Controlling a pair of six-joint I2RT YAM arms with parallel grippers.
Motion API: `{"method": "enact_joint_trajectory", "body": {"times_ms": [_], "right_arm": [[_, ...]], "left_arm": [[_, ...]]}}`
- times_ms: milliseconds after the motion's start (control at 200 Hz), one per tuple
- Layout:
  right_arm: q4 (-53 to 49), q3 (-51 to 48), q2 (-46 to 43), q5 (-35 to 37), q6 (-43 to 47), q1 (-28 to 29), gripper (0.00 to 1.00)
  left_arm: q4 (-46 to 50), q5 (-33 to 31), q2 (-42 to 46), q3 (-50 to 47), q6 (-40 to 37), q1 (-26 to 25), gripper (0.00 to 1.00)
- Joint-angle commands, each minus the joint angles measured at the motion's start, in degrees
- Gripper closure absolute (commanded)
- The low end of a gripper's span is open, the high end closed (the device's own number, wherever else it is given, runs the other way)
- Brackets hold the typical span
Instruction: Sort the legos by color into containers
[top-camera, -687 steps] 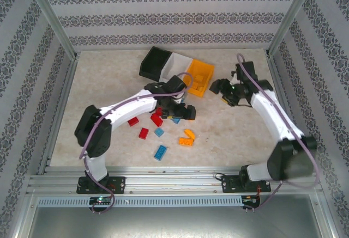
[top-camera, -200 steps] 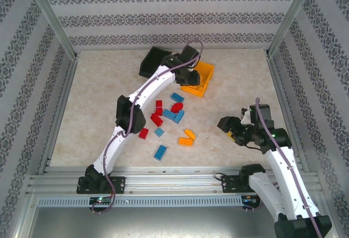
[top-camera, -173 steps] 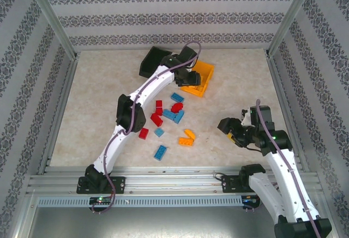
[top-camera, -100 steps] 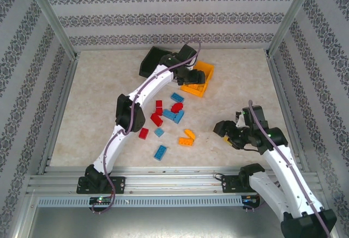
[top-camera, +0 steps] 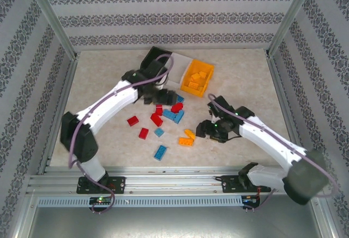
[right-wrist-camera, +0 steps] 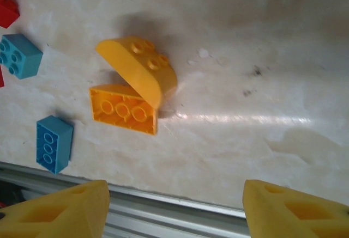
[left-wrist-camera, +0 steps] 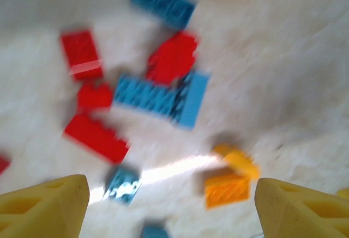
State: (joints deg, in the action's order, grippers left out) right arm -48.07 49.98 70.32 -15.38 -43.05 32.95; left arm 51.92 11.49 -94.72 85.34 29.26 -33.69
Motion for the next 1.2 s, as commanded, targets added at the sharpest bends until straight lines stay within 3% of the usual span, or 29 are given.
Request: {"method": "enact_joint_trajectory", "body": {"times_ms": [0,180,345,1044,1194], "right_arm": [[2.6,4.7,5.9,2.1,5.5,1.5,0.35],[2.5,10.4,14.9,1.5,11.6,3.3,0.36],[1.9,13.4,19.6,1.7,15.0,4.5,0.37],[1.1,15.0,29.5,4.7,19.7,6.6,0.42],[0.7,15.1,31.0,5.9,19.8,6.8,0.47]], "left_arm": [[-5.5,-0.7,6.6,-12.2,4.1,0.8,0.20],[-9.5,0.9,18.2,-26.8,10.0,1.6,0.19],[-12.3,2.0,23.7,-32.9,13.9,2.5,0.19],[-11.2,3.6,23.1,-31.1,13.4,2.8,0.19],[-10.7,3.6,23.0,-31.2,13.3,2.9,0.19]]}}
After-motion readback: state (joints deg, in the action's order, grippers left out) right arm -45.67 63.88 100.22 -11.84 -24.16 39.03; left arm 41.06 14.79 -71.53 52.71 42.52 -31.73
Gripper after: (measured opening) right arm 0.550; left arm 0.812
